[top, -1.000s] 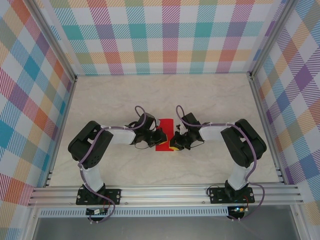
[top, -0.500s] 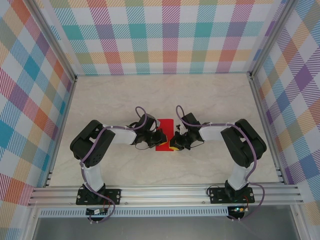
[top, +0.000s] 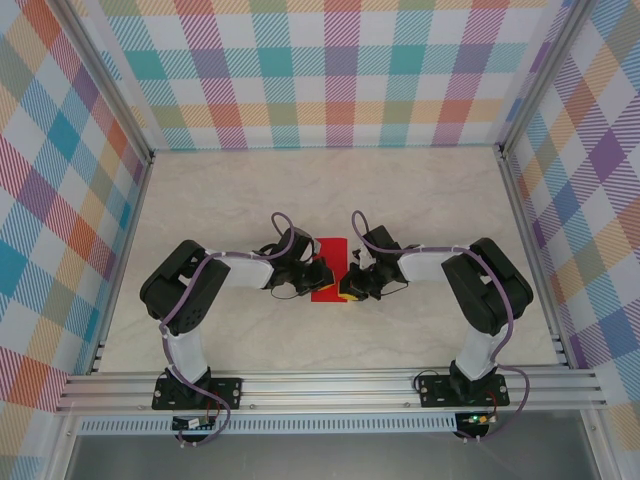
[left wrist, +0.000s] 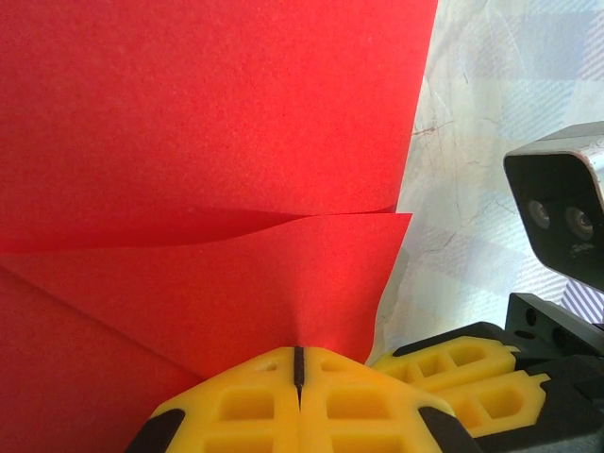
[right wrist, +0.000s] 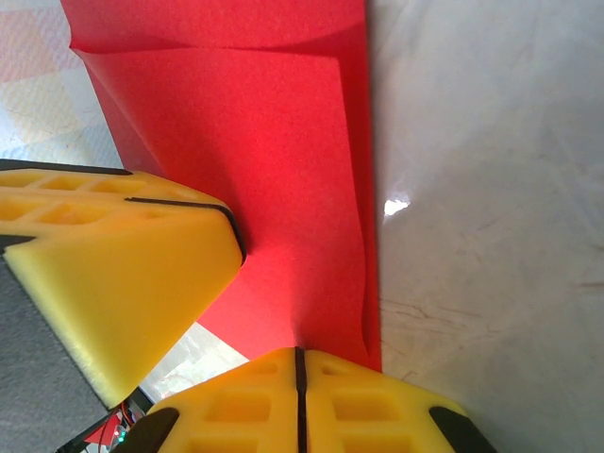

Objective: Fold a paper plane with a square sheet of paper (pick it up from the middle)
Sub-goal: Fold the triangle a second time at the center of the table.

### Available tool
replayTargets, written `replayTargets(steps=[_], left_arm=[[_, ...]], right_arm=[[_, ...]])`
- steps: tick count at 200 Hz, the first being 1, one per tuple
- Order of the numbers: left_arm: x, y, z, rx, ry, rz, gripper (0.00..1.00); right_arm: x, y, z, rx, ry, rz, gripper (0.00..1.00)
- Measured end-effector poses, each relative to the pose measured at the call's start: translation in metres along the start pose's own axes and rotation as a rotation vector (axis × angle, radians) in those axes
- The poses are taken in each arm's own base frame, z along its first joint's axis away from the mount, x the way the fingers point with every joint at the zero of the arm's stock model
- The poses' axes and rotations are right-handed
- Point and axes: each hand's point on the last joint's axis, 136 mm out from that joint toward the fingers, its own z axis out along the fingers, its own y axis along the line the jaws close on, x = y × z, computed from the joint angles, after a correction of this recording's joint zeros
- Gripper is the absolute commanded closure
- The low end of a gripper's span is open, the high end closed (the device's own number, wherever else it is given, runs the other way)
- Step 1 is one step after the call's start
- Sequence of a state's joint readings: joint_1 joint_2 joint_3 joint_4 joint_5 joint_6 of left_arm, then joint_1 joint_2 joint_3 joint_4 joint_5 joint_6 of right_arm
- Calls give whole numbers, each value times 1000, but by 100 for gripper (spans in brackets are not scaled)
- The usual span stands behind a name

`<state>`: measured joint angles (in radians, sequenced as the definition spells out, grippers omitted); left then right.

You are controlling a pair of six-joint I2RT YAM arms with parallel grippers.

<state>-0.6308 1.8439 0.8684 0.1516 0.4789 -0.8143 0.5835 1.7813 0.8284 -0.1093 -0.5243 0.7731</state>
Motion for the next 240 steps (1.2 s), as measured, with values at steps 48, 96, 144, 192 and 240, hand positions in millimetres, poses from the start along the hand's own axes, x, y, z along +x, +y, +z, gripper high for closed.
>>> replayTargets(steps=[48, 96, 144, 192, 240], left_arm=[[-12, 5, -5, -12, -25, -23, 98], [-26, 10, -10, -46, -61, -26, 97], [-34, 16, -14, -53, -68, -44, 97], [-36, 17, -15, -41, -54, -35, 97], [-44, 23, -20, -48, -66, -47, 97]], right_arm=[[0, 0, 0, 0, 0, -2, 92], [0, 0, 0, 1, 0, -2, 92], [0, 0, 0, 4, -2, -3, 92], [0, 0, 0, 5, -5, -3, 92], [0, 0, 0, 5, -5, -3, 92]])
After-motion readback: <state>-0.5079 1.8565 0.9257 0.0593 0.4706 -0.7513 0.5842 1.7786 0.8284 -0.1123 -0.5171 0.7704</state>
